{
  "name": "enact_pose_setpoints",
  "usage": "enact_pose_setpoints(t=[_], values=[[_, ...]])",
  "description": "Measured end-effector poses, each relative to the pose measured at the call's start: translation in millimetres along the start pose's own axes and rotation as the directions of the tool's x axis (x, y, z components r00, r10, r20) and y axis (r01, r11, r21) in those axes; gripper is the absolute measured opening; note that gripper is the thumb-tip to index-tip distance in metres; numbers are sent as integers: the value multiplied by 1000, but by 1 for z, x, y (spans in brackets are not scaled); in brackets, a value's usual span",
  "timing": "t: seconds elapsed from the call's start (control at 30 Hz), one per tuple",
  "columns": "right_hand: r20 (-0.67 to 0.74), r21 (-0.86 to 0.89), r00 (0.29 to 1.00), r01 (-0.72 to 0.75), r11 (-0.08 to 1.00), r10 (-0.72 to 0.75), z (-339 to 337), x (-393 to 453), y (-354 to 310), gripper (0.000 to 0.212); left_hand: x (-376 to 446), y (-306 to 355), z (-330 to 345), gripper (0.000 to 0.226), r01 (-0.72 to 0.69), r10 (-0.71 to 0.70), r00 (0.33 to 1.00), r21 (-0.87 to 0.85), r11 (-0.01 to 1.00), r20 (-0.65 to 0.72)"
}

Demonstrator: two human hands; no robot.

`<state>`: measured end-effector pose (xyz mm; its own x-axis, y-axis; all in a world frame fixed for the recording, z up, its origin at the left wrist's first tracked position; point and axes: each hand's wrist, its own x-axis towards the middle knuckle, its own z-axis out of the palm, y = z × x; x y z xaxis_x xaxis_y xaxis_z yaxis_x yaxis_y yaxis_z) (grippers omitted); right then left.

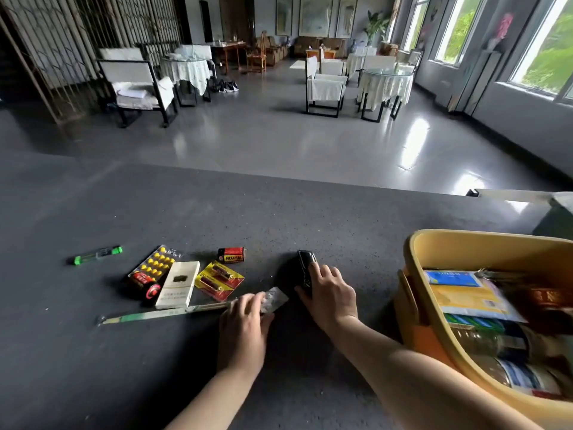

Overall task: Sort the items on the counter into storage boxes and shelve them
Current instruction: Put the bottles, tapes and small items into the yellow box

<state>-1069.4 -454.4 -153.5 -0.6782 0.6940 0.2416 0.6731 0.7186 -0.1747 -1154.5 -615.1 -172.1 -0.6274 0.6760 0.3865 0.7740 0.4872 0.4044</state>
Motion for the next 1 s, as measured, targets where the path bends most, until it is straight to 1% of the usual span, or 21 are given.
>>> enact_pose_setpoints(t=[0.1,0.17,0.23,0.27,0.33,0.37,0.43,0.5,0.57,0.6,0.67,0.73,0.8,0.87,0.9,0.93,1.0], values=[[-2,128,998,-56,990,57,-9,-18,-2,48,1,-1,-2,31,37,-39,999,-100,994,-18],[-2,267,989,-145,953,151,-23,-30,-7,42,1,-1,-3,32,84,-96,994,-207,975,-48],[-10,458,969,-215,863,247,-43,-41,-12,33,-3,1,-4,34,152,-185,980,-331,931,-71],[-26,545,961,-218,810,276,-55,-45,-15,31,-4,3,-6,36,192,-241,968,-402,895,-75],[-80,679,954,-160,717,289,-85,-50,-18,29,-2,14,-16,40,224,-324,939,-507,832,-117],[-111,726,952,-118,678,284,-104,-53,-17,29,3,23,-23,41,197,-328,928,-515,834,-176],[-171,795,952,-19,607,255,-142,-60,-15,28,18,46,-44,41,65,-248,913,-484,873,-325],[-256,831,942,100,547,218,-179,-69,-3,27,35,86,-64,37,-61,-177,879,-472,879,-443],[-338,838,922,204,505,190,-213,-78,19,26,45,134,-77,35,-152,-134,839,-464,873,-527],[-364,841,914,239,485,182,-227,-82,32,25,47,157,-82,35,-196,-108,836,-476,857,-538],[-405,826,899,281,488,168,-250,-94,72,24,47,203,-85,36,-276,-38,865,-539,796,-500],[-390,813,911,272,515,134,-263,-108,122,25,45,243,-78,35,-307,40,907,-592,745,-420],[-283,826,954,189,530,100,-269,-121,174,25,41,275,-65,34,-275,84,949,-665,694,-305],[-150,770,987,82,633,55,-271,-132,222,26,40,301,-51,36,-218,125,976,-716,664,-181],[-81,724,997,50,688,14,-272,-137,240,26,40,310,-44,35,-199,144,980,-721,664,-138],[-14,693,999,34,720,-33,-272,-141,253,27,41,316,-37,33,-187,160,981,-718,671,-106],[111,668,986,19,744,-124,-271,-144,270,25,43,322,-24,29,-184,196,979,-696,693,-64]])
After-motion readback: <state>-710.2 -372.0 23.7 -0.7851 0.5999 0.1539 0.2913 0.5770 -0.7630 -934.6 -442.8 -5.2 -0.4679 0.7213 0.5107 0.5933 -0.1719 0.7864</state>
